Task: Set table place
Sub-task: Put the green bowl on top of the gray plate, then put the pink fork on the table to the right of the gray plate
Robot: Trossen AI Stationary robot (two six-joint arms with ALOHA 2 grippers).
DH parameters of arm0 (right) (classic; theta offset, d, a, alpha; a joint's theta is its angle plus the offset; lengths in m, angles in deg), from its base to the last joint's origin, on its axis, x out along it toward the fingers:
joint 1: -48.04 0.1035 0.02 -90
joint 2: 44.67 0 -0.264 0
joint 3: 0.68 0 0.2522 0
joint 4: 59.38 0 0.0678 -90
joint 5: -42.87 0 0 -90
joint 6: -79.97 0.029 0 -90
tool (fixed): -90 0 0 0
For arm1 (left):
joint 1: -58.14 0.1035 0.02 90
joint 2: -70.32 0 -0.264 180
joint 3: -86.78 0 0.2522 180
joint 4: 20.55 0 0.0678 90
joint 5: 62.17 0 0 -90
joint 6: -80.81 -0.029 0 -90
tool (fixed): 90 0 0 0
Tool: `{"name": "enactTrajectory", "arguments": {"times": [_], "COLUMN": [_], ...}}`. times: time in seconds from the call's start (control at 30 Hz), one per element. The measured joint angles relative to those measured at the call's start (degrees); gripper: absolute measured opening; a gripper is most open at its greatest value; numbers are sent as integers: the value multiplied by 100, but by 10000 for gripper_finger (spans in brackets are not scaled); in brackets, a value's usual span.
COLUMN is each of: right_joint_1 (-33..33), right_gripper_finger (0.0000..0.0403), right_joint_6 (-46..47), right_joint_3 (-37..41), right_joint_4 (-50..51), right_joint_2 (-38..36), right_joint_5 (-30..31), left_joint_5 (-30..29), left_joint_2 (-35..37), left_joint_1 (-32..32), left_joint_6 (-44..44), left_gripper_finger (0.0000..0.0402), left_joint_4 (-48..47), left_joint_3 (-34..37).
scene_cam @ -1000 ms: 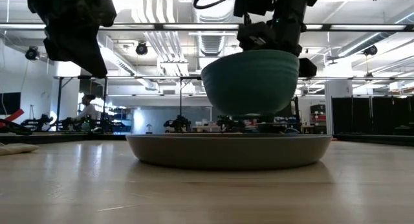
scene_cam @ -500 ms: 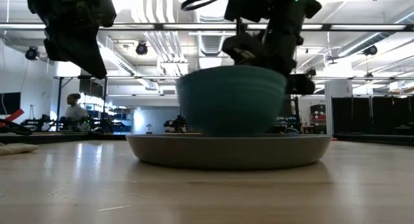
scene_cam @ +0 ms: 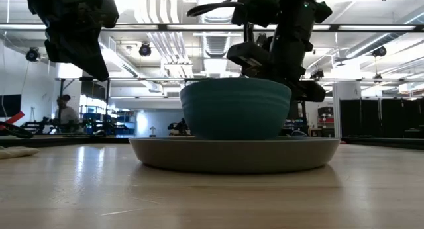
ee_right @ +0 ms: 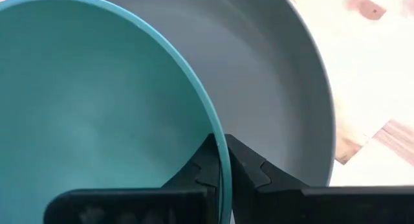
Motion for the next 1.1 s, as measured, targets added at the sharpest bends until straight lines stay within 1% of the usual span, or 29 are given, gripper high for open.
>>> {"name": "enactTrajectory", "arguments": {"times": [0.1,0.17,0.4,0.53,0.67,0.8,0.87,1.0,1.1], "right_joint_1": [4,4,6,-24,-273,-815,-1266,-2198,-2749], "right_gripper_finger": [12,22,96,134,156,163,164,164,164], "right_joint_6": [25,27,180,118,-69,-219,-447,-1297,-1951], "right_joint_3": [0,0,0,-118,-289,-313,-309,-299,-358], "right_joint_4": [0,-3,-9,-18,178,884,1179,1332,1390], "right_joint_2": [-4,-10,-43,-260,-619,-910,-969,-970,-968], "right_joint_5": [-79,-125,-155,118,311,412,223,114,84], "left_joint_5": [-149,-242,-285,-296,-304,-288,-241,-27,365], "left_joint_2": [0,0,0,0,0,8,33,88,173], "left_joint_1": [5,6,55,142,270,443,539,749,973], "left_joint_6": [3,43,52,5,-1,-4,-98,-446,-744], "left_gripper_finger": [44,45,59,71,73,73,73,73,73], "left_joint_4": [-10,-13,-16,-21,-30,-13,4,59,106], "left_joint_3": [0,0,0,0,0,0,-6,-121,-228]}}
